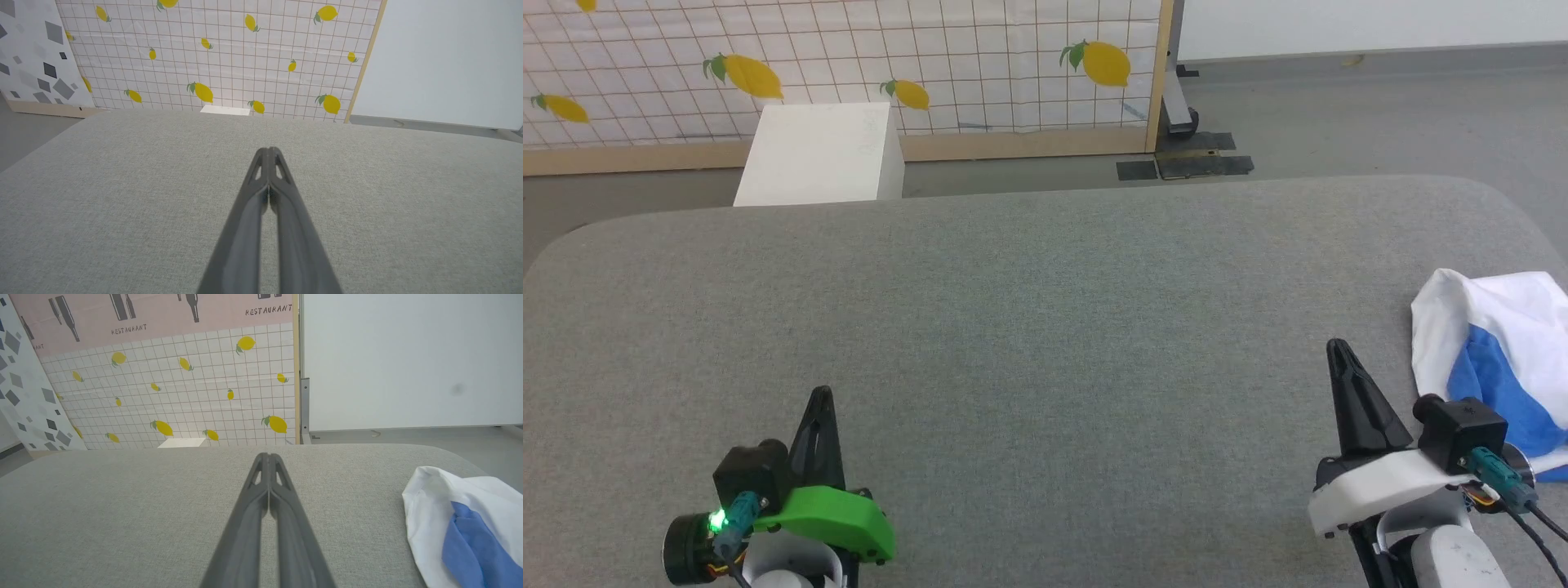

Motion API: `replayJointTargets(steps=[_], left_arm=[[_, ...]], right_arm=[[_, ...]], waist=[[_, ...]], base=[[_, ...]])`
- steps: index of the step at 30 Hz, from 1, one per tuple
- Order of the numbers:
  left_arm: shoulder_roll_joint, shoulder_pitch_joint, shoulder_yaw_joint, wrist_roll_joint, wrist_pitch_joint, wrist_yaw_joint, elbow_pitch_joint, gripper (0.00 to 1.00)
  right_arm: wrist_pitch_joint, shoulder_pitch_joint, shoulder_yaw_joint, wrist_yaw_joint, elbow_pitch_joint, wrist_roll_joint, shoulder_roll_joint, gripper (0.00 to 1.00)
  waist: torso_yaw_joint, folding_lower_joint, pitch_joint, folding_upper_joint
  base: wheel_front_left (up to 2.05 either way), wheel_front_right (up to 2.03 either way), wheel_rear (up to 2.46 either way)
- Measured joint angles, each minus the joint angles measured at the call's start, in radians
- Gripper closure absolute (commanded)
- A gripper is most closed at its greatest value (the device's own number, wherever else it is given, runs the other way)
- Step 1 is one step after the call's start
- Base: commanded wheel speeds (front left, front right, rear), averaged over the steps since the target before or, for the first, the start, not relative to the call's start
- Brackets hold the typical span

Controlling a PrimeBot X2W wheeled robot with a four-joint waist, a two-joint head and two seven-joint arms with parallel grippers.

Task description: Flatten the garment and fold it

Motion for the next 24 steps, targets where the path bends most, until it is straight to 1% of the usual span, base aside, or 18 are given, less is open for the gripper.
replayJointTargets(steps=[24], left_arm=[[0.0, 0.001, 0.005, 0.03, 0.051, -0.004, -0.042, 1.0]], right_arm=[[0.05, 0.016, 0.002, 0.0, -0.053, -0.029, 0.0, 1.0]], waist=[[0.006, 0.0, -0.001, 0.0]], base=[[0.0, 0.0, 0.0]])
